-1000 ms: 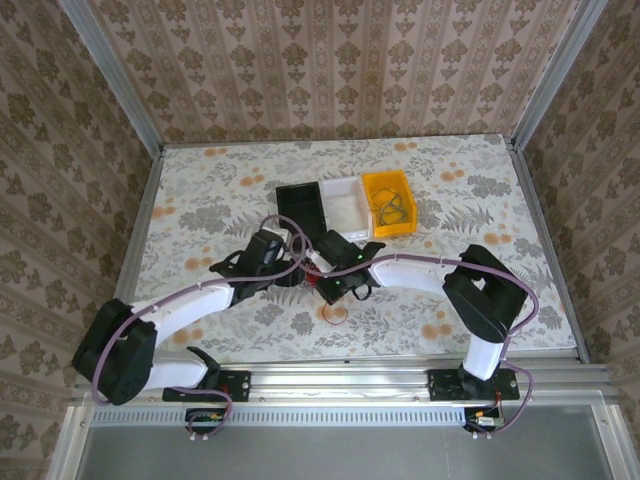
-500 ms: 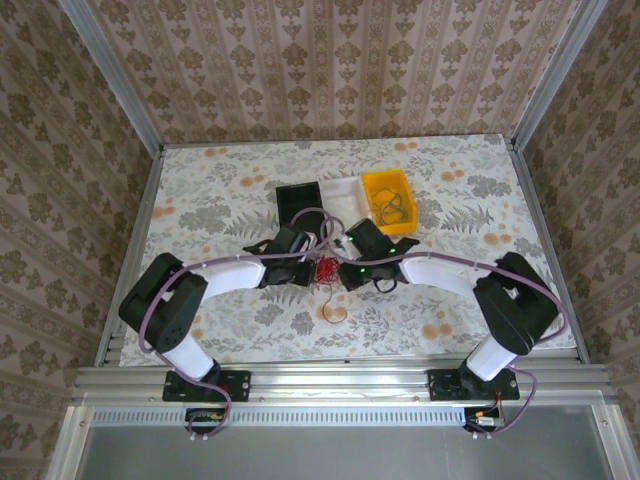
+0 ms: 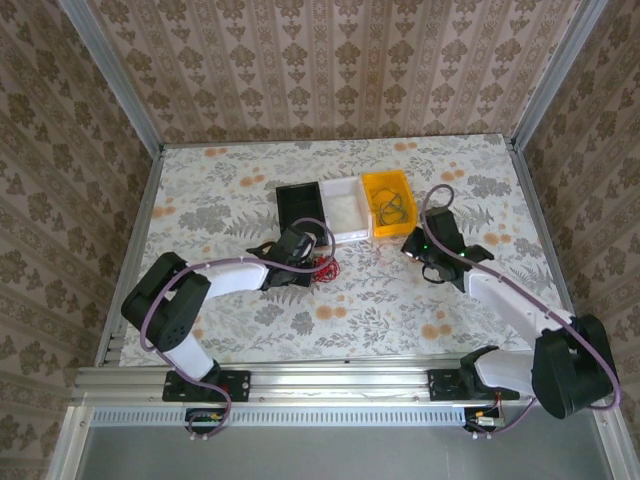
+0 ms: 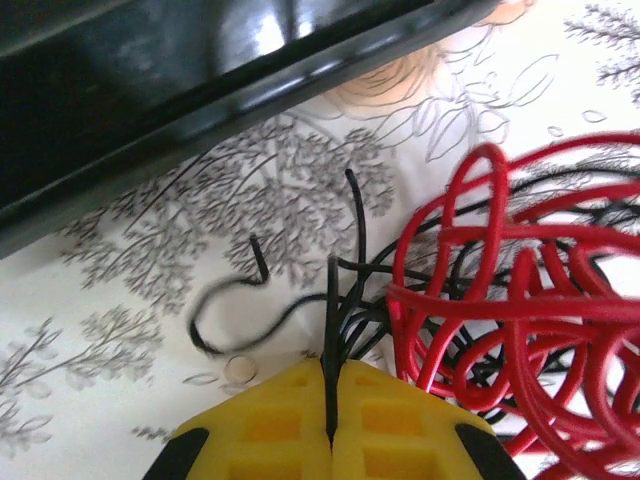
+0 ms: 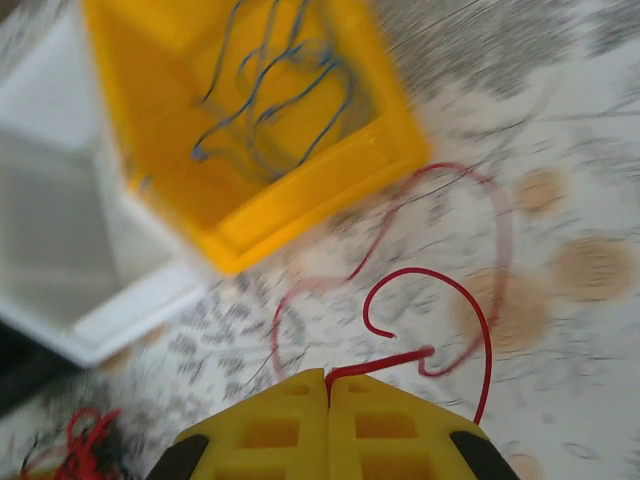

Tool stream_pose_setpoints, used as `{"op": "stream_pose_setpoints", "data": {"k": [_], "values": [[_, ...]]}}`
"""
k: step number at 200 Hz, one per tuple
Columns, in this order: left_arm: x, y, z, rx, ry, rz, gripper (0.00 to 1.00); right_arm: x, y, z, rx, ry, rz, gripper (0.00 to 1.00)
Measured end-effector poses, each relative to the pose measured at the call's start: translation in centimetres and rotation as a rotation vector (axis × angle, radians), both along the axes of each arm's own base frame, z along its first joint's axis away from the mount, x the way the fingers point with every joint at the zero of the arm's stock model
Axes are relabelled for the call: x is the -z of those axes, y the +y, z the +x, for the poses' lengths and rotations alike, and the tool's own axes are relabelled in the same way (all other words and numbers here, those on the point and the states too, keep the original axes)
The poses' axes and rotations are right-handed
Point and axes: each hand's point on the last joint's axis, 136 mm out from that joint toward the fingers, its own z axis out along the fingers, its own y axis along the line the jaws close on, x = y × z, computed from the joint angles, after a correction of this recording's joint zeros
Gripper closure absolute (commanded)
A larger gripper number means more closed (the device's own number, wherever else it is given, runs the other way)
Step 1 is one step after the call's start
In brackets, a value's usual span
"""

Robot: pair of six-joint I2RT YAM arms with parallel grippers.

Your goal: Untangle the cables

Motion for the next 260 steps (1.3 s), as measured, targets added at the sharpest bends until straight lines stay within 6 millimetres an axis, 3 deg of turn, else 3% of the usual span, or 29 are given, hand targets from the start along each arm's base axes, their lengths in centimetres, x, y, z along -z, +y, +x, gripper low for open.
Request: {"op": "stream_pose_setpoints", "data": {"k": [37,75,99,136,163,224,260], "values": [[0.0,1.3,-0.3,-0.034,-0.010,0.007,1.00,-0.6,-4.5,-0.5,0.161,0.004,-0.020,1.00],[-0.1,1.3,-0.8,-0.016,-0.013,-0.021,1.00,-1.8,-3.9,-0.5,0.092,-0.029,-0.029,1.00],[-0.2,0.8,-1.6,0.029,0.000,-0.066,1.00,-4.9,-1.6,-0.1,-0.006,-0.109,-0.013,1.00],[-0.6,-0.1,-2.1,0.079,0.011,-0.110,1.00,-12.3,3.5,1.1,-0.168,-0.290,0.012,1.00],[-1.0,-0.2,-2.3,0.091,0.004,-0.129,1.00,-16.2,6.3,3.2,-0.240,-0.377,0.021,1.00],[-1.7,0.3,-2.6,0.084,-0.017,-0.142,1.00,-16.7,10.6,9.4,-0.333,-0.373,-0.001,1.00],[-1.9,0.6,-2.3,0.074,-0.025,-0.146,1.00,-14.4,13.3,13.0,-0.400,-0.321,-0.014,1.00]]}}
